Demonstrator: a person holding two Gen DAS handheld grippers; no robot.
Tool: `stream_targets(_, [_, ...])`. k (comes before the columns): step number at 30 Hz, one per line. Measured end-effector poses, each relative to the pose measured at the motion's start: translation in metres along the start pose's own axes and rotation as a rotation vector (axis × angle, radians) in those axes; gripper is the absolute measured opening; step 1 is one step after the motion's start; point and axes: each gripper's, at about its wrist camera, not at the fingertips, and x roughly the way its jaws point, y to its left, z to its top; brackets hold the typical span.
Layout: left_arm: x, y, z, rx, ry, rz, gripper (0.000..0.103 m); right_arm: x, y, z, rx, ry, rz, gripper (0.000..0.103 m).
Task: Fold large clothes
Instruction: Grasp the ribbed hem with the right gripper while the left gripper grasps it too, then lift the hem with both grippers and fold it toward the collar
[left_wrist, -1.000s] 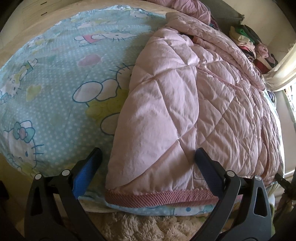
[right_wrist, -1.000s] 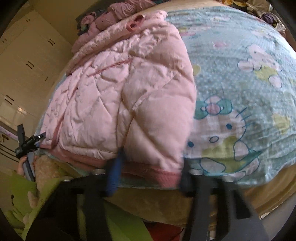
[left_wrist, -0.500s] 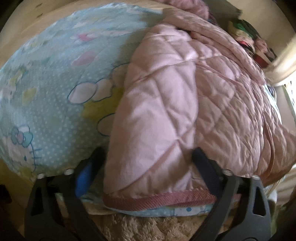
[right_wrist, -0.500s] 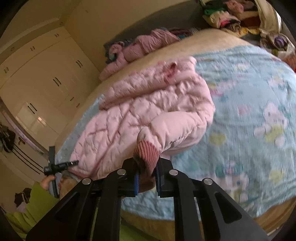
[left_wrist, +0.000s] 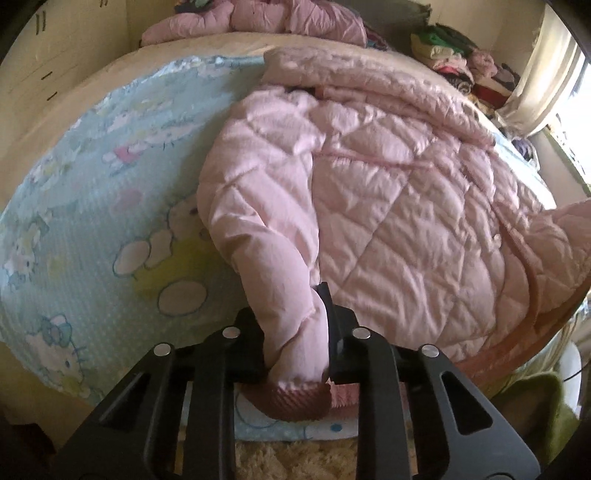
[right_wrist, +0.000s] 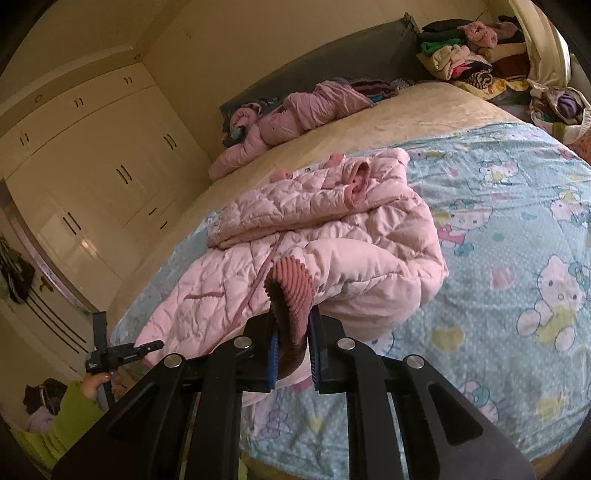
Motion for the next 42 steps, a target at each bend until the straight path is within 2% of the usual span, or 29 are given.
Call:
stream_targets(4, [-0.017, -0.002, 0.017, -0.017, -0.075, -0.026, 0.013, 0.004, -0.001, 0.012, 0.005, -0.019, 0.005, 0.012])
stream_targets(8, [-0.036, -0.015, 0.042, 0.035, -0.155, -0.006, 0.013, 0.008, -0.002, 0.025, 0.007, -0.041, 0.006, 0.012])
stream_targets(17, [-0.056, -0.019, 0.096, 0.015, -0.257, -0.011, 0.012, 0.012, -0.011, 0.061, 0.027, -0.106, 0.004, 0.012])
stream_targets(28, [-0.061, -0.019, 0.156, -0.045, -0.380, -0.037, 0.012, 0.023, -0.012, 0.119, 0.019, -0.203, -0.009, 0.012])
stream_targets(36, [-0.067, -0.032, 0.193, -0.064, -0.495, 0.020, 0.012, 0.033, -0.019, 0.161, 0.027, -0.288, -0.037, 0.012])
stream_targets(42, [-0.057, -0.036, 0.224, -0.079, -0.534, 0.054, 0.012, 0.051, -0.033, 0.194, 0.054, -0.340, -0.047, 0.012])
